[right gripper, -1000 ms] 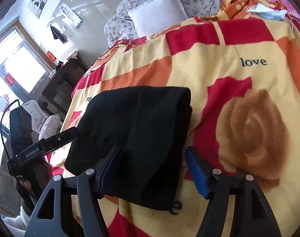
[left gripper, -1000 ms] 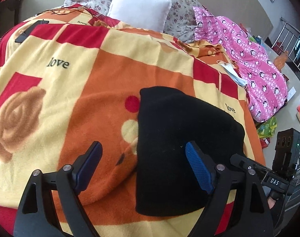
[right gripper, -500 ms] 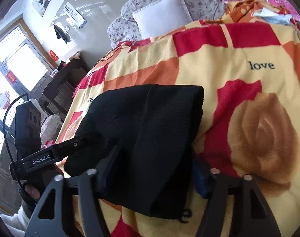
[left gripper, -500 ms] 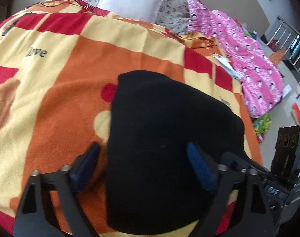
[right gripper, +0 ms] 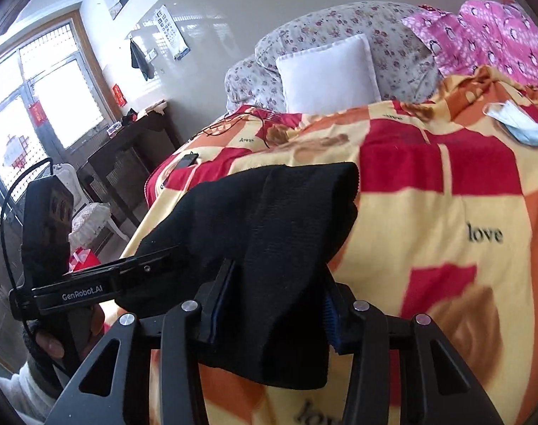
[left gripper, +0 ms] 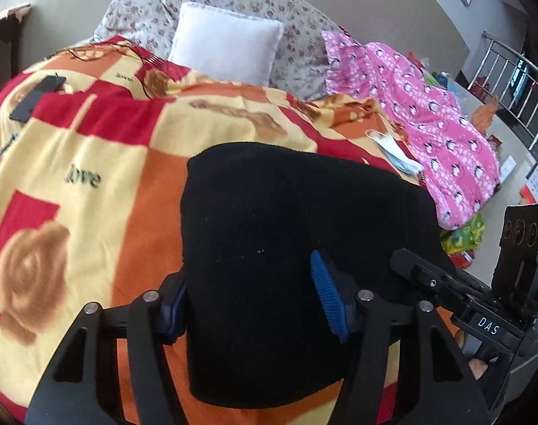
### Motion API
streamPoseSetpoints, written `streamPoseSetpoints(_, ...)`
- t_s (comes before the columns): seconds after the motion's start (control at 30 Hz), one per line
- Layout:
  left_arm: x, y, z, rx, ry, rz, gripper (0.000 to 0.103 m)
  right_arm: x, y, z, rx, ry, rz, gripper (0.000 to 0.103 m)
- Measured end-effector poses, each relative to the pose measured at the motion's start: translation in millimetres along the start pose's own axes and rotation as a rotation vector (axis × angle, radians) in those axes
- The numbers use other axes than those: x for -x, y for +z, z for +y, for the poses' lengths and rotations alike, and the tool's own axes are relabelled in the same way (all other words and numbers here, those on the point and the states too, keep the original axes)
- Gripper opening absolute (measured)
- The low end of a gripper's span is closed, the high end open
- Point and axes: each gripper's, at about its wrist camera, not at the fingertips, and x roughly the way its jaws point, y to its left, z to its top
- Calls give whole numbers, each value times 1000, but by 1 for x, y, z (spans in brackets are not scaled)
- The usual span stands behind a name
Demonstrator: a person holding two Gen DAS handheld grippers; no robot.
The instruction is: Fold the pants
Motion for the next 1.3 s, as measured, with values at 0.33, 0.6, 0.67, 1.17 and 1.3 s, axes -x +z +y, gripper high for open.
streamPoseSetpoints(0.33,-15,28,9,5,35,-8,61,-28,22,-3,-22,26,-10,44)
streamPoseSetpoints(0.6,-63,5,27,23,114,86,61,-86,7,-29,-66,-10,115,46)
streamPoseSetpoints(0.67,-66,0,29,17,123,81,69,-95,1,-31,-44,-46,131,50)
streamPoseSetpoints(1.17,-48,6,17,-62,255,12,75,-42,19,8,91,-65,42,44)
streamPoseSetpoints(1.3,-59,7,18,-78,277,34,75,-65,20,14,117,-81,75,44)
